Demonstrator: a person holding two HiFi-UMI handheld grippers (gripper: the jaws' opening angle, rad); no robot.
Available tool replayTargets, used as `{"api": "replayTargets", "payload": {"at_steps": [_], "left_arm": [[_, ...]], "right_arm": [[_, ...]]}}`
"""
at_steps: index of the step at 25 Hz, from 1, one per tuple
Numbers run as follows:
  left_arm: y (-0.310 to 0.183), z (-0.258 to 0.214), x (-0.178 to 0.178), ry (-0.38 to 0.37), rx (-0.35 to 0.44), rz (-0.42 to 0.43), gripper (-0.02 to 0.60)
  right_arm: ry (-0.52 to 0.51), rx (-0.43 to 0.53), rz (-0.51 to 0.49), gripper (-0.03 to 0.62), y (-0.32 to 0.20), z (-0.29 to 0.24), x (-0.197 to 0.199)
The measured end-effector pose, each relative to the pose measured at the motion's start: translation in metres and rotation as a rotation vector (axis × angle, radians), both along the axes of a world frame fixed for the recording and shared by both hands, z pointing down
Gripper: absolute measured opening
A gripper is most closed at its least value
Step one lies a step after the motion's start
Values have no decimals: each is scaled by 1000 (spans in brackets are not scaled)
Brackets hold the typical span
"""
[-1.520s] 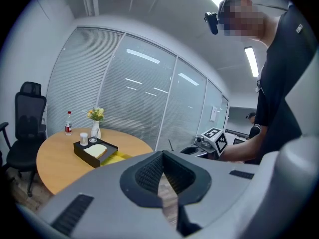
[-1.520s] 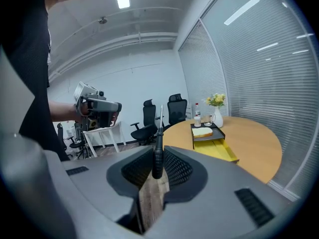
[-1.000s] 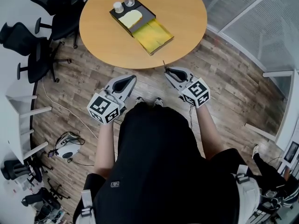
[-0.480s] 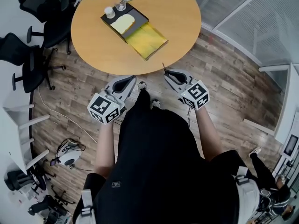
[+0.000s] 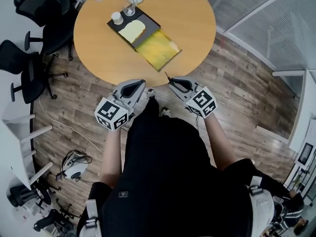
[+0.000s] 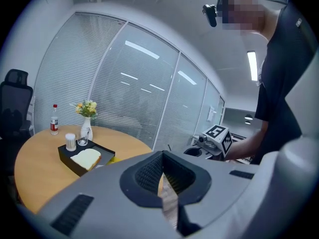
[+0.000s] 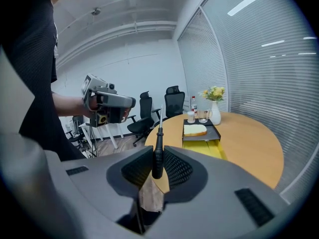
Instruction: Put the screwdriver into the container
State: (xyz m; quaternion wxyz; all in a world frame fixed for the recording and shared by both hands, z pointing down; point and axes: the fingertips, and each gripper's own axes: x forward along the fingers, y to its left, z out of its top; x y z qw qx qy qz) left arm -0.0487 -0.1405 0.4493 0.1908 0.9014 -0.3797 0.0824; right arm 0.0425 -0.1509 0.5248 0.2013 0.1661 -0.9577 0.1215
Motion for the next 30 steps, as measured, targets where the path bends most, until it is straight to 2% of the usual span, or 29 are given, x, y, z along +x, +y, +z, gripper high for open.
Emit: {"api": "replayTargets", "payload": {"at_steps": [8, 14, 21, 30], "left_arm": [[-39, 9, -32, 16, -14, 24, 3], [-71, 13, -53, 31, -10, 54, 3], [-93, 18, -70, 28, -12, 95, 3], [-111, 22, -83, 27, -23, 88, 3]], "right_arm": [[34, -4, -18, 61, -28, 10, -42], [67, 4, 6, 61, -59, 16, -62], [84, 2, 46, 61, -81, 25, -78], [106, -5, 24, 61, -100, 33, -88]]}}
